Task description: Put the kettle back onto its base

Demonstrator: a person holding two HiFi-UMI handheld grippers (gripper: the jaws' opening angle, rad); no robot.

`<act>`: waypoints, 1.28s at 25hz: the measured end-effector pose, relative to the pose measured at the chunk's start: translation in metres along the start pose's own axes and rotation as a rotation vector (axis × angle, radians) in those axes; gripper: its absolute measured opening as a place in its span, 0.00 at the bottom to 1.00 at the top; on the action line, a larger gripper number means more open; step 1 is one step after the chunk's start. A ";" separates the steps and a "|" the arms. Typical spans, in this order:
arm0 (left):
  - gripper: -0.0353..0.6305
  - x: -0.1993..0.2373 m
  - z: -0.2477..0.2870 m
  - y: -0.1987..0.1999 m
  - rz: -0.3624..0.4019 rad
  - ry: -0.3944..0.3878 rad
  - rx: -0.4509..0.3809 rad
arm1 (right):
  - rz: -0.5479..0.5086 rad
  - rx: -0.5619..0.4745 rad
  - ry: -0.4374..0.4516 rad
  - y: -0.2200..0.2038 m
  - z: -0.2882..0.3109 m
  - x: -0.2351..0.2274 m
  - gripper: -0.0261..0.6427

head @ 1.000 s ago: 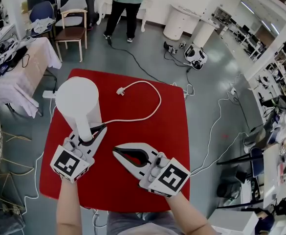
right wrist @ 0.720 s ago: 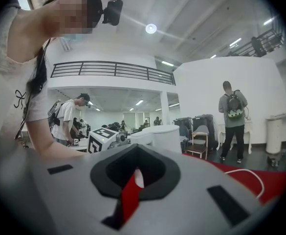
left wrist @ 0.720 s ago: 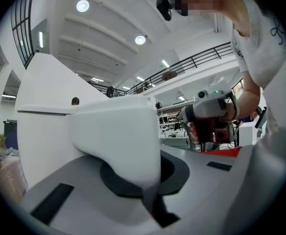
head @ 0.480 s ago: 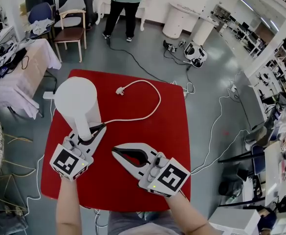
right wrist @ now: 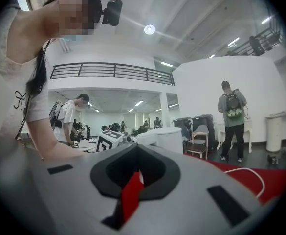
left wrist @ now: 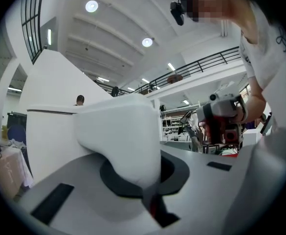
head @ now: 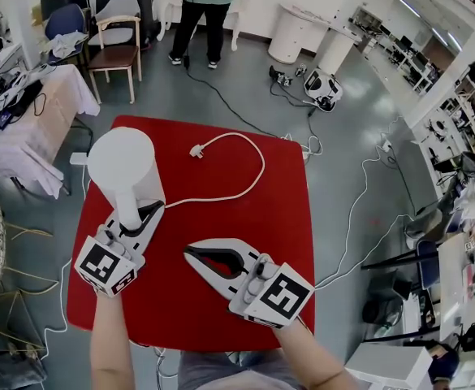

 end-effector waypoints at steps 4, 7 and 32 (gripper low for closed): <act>0.06 -0.005 0.001 0.000 0.011 0.006 0.002 | 0.007 0.000 0.000 -0.001 -0.002 -0.002 0.05; 0.06 0.000 -0.001 0.000 0.001 0.009 -0.006 | 0.012 -0.007 0.003 0.002 -0.002 -0.002 0.05; 0.26 0.001 -0.113 0.022 -0.007 0.182 0.108 | 0.055 -0.004 0.113 0.010 -0.001 0.023 0.05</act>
Point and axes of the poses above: the fingertips, and each gripper's own axes: z forward along the fingers, x to its left, y out of its top, the point moved 6 cm from there along -z, backward along the fingers, and after that the axes turned 15 degrees about z, right-handed, at the moved point
